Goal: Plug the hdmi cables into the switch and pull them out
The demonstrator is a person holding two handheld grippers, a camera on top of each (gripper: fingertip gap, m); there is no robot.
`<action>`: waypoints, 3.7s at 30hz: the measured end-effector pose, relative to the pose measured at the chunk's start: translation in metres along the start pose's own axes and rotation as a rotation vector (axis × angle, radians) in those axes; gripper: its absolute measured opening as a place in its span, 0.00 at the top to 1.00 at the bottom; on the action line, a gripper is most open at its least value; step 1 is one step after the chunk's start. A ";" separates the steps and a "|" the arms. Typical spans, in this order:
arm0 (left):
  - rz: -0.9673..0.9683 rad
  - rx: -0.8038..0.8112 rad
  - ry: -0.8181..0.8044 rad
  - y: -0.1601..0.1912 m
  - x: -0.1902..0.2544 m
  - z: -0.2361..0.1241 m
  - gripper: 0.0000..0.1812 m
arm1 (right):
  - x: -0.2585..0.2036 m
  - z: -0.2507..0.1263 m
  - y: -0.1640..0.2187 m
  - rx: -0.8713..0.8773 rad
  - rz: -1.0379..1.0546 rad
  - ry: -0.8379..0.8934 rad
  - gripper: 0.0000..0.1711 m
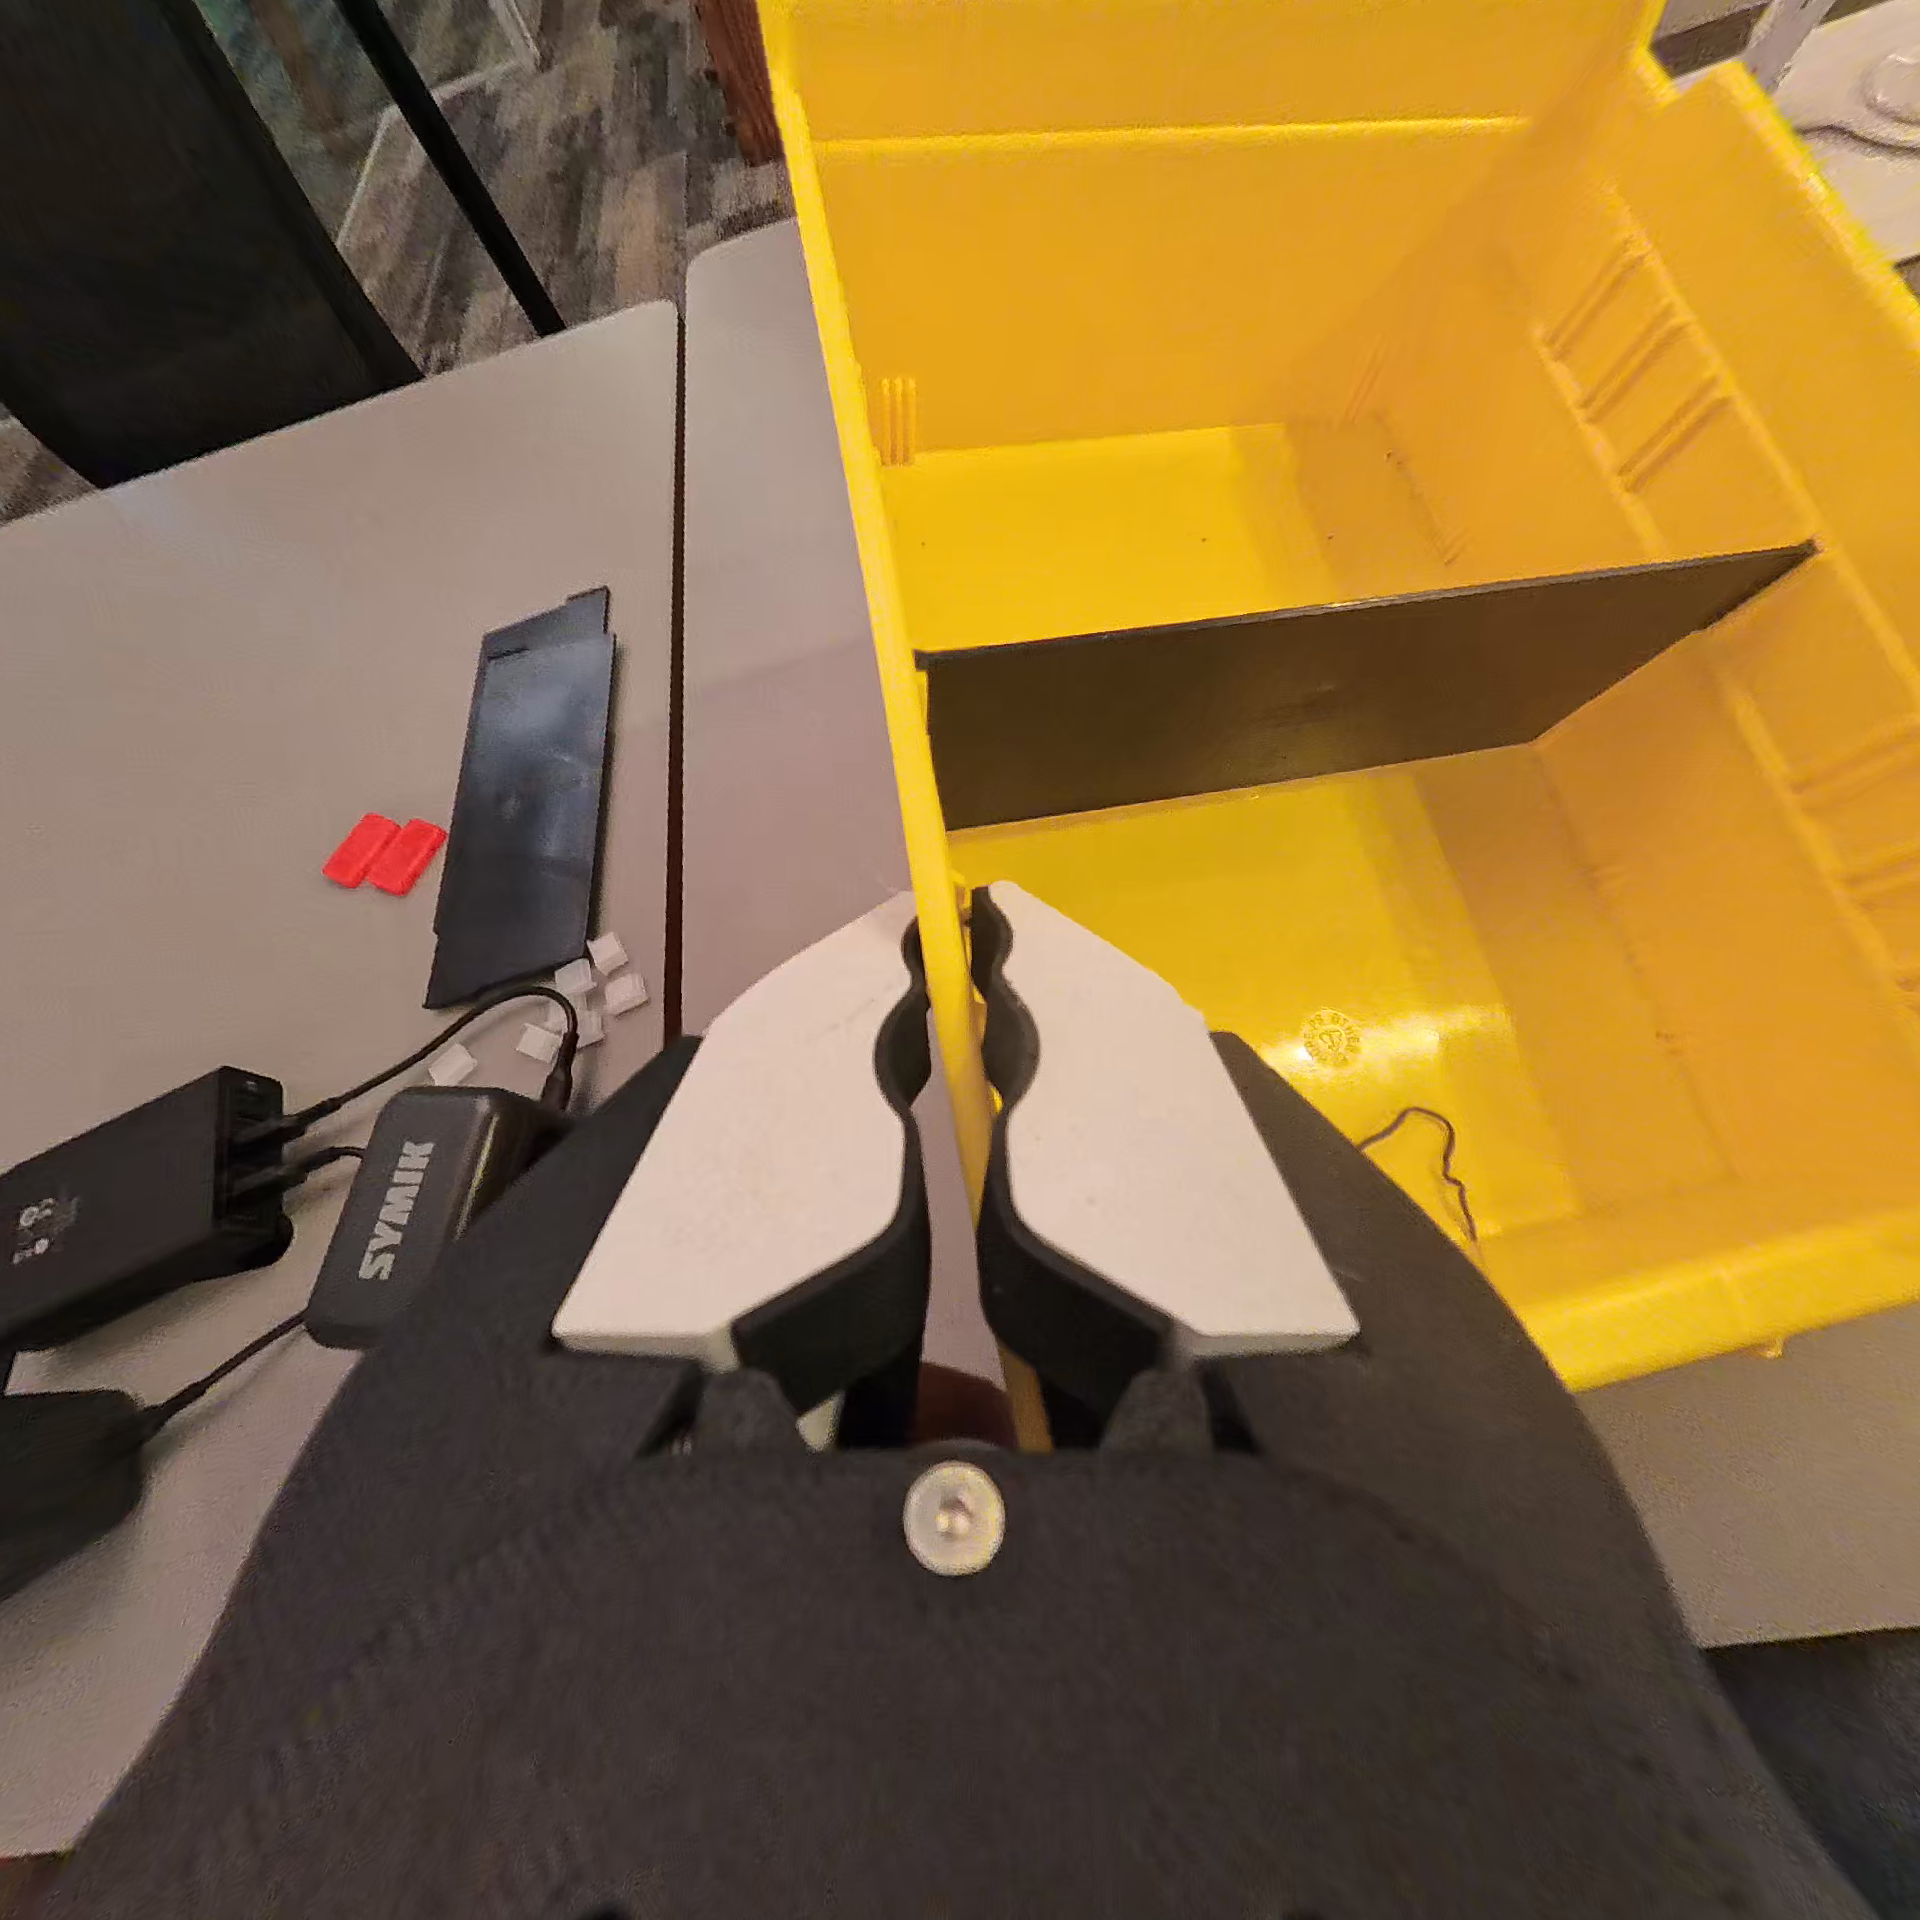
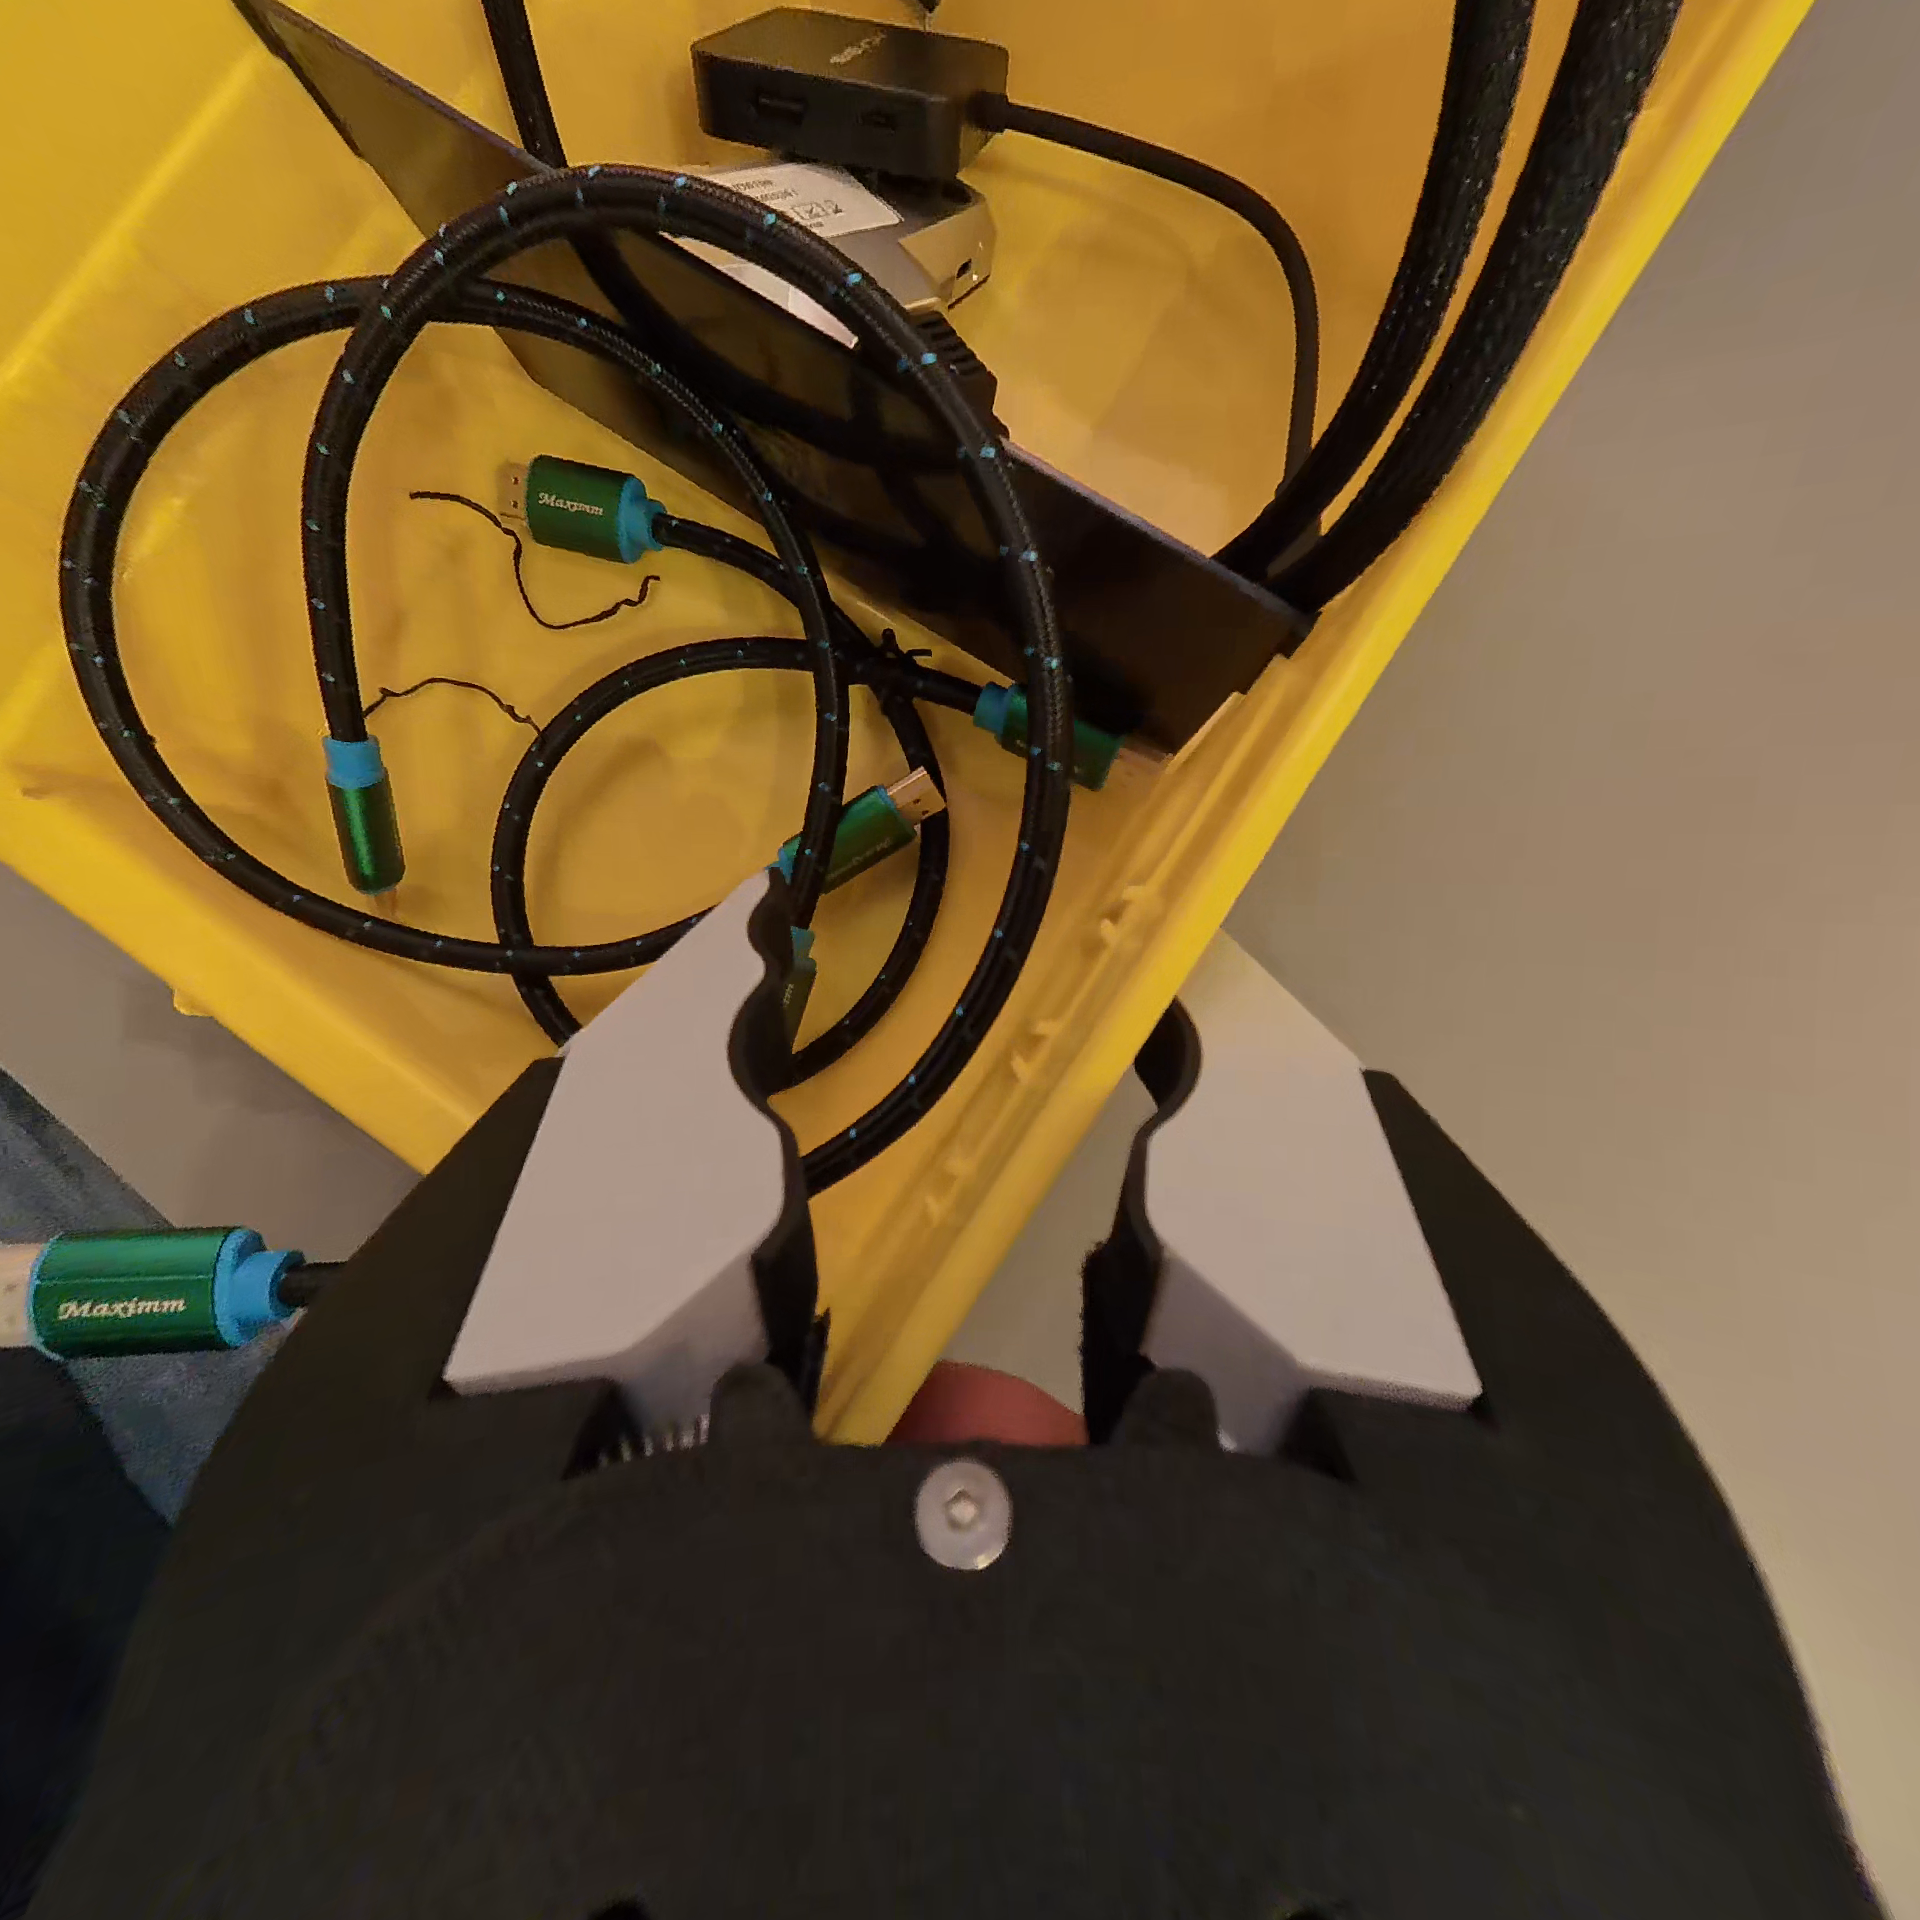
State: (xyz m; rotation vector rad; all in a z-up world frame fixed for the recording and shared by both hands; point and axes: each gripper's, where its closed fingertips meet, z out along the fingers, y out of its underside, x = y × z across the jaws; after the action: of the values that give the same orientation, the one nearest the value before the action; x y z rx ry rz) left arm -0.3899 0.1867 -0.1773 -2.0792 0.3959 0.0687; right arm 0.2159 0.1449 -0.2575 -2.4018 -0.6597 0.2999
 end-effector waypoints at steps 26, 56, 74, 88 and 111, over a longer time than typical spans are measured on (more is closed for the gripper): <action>-0.077 0.129 -0.084 -0.020 -0.031 -0.032 0.98 | -0.160 0.080 -0.089 0.105 -0.080 -0.219 0.31; -0.187 0.424 0.013 -0.103 -0.009 -0.118 0.98 | -0.268 0.060 -0.185 0.344 -0.074 -0.521 0.18; 0.138 0.263 0.497 -0.159 0.301 -0.010 0.97 | -0.189 -0.071 -0.093 0.638 -0.042 -0.109 0.07; 0.083 -0.083 0.663 -0.072 0.381 0.047 0.86 | -0.126 -0.005 -0.016 0.241 0.122 -0.054 0.19; 0.067 0.090 0.108 -0.082 0.073 -0.002 0.55 | -0.083 -0.003 -0.001 0.123 0.008 0.131 0.71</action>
State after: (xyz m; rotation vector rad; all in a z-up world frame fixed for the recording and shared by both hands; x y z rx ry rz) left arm -0.2961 0.2053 -0.1237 -1.9864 0.5251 -0.0214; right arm 0.1461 0.1008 -0.2500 -2.2846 -0.5565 0.1794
